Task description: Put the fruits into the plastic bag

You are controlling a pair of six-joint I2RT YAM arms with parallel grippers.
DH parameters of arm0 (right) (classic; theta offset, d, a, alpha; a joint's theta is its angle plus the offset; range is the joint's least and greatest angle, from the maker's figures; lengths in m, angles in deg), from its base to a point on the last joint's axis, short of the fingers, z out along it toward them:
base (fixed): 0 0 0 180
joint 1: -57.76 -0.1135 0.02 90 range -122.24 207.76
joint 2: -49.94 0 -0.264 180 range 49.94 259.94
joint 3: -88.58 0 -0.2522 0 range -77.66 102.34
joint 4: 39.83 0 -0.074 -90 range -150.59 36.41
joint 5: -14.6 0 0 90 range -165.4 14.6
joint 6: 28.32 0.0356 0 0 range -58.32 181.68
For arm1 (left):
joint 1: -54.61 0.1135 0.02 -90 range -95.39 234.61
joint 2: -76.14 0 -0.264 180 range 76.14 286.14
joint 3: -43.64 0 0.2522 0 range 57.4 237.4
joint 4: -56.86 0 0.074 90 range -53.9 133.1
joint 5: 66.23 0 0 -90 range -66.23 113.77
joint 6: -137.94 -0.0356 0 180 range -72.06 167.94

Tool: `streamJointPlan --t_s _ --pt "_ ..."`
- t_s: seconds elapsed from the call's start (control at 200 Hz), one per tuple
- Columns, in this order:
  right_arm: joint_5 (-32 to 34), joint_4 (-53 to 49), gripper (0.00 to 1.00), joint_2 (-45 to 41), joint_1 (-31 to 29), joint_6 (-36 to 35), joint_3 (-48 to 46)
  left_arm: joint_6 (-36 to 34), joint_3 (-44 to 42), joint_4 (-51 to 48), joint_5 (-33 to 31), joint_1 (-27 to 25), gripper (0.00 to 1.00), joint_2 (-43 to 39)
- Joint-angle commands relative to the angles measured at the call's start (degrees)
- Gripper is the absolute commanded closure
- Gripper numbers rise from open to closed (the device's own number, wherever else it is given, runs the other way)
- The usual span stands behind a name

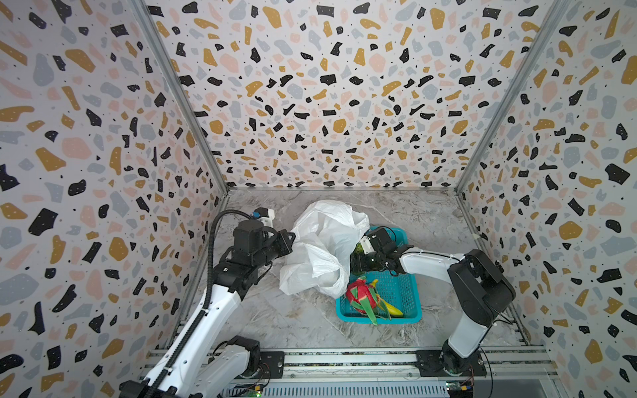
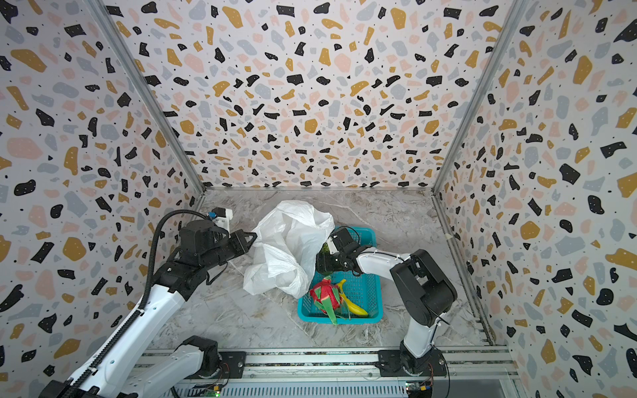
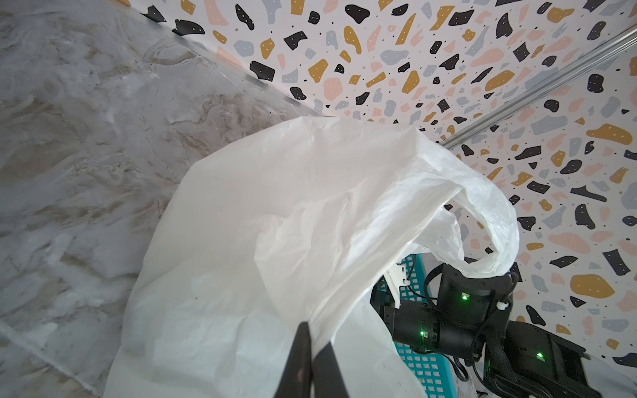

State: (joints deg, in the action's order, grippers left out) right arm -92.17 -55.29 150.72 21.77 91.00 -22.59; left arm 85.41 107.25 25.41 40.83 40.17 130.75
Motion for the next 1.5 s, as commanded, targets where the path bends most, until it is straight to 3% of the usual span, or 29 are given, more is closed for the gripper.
streamJointPlan --t_s 0.0,0.225,0.446,0.616,0.741,0.886,1.136,1.317,1.497 --pt "2.7 -1.2 0.24 -0.1 -0.2 1.1 1.9 -0.9 -0.4 1.9 -0.4 0.0 1.00 -0.1" --pt "6.8 -0.2 0.47 -5.5 0.2 2.9 -2.0 -1.0 -0.6 1.9 -0.5 0.0 1.00 -0.2" --pt "8.4 1.3 0.49 -17.5 1.1 4.5 -8.3 -0.8 -1.0 2.2 -0.4 0.0 1.00 -0.1" --pt "1.0 8.2 0.49 -28.8 -1.0 2.2 -13.8 -0.6 -1.3 2.6 -0.3 0.0 1.00 -0.1" --pt "-2.8 10.0 0.49 -32.6 -4.8 -0.6 -13.0 -0.6 -1.3 2.8 0.0 0.0 1.00 0.1" --pt "-3.7 10.7 0.49 -29.6 -8.3 -2.2 -7.8 -0.6 -1.2 2.8 0.1 -0.1 1.00 0.2" --pt "-3.3 8.6 0.46 -13.3 -12.6 -4.9 3.5 -0.2 -0.2 1.8 -0.1 0.0 1.00 -0.7" --pt "-3.6 4.6 0.32 -4.4 -18.2 -8.7 11.2 -0.2 -0.1 1.6 -0.1 -0.1 1.00 -0.9" --pt "-1.8 3.2 0.19 -3.7 -19.6 -8.9 12.0 0.1 -0.5 1.9 0.1 0.0 1.00 -0.8"
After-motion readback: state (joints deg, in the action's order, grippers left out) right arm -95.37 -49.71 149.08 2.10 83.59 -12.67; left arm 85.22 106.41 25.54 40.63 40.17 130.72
